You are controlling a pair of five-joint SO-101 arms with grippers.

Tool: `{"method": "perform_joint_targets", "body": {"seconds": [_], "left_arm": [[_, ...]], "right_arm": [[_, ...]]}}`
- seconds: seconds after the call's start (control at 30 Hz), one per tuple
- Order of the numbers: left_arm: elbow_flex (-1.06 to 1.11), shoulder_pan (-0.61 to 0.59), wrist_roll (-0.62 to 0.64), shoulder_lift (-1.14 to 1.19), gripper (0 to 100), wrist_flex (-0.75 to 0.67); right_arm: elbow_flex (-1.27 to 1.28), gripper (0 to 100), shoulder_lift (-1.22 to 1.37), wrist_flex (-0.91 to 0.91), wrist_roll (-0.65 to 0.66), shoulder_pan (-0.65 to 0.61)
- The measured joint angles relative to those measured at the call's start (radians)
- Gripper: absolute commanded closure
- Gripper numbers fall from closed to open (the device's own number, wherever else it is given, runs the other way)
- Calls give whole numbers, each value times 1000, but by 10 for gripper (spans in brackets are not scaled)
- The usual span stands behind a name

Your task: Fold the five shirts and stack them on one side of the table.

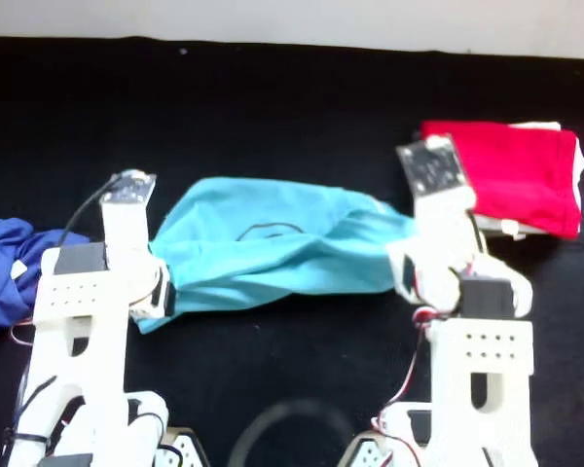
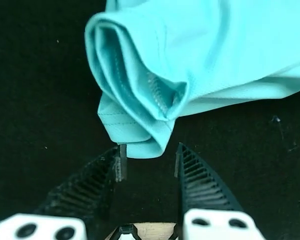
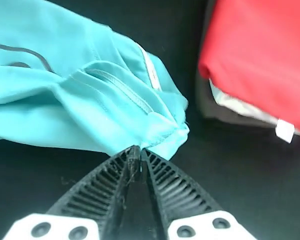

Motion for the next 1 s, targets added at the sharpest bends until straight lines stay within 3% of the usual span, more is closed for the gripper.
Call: {"method": "perform_joint_targets", "body": {"seconds": [0.23, 0.47, 0.6, 0.73, 1.0], "left_arm": [[-74, -9, -5, 0, 830, -63], [81, -5, -9, -2, 832, -176], [199, -8, -117, -2, 832, -301], [270, -97, -224, -2, 832, -350], [273, -316, -423, -2, 832, -316]], "right_arm": [[120, 991, -34, -61, 0, 81], [126, 991, -35, -78, 0, 83], [126, 991, -37, -114, 0, 84], [126, 991, -37, -120, 0, 86], [126, 991, -37, -120, 0, 86]]}}
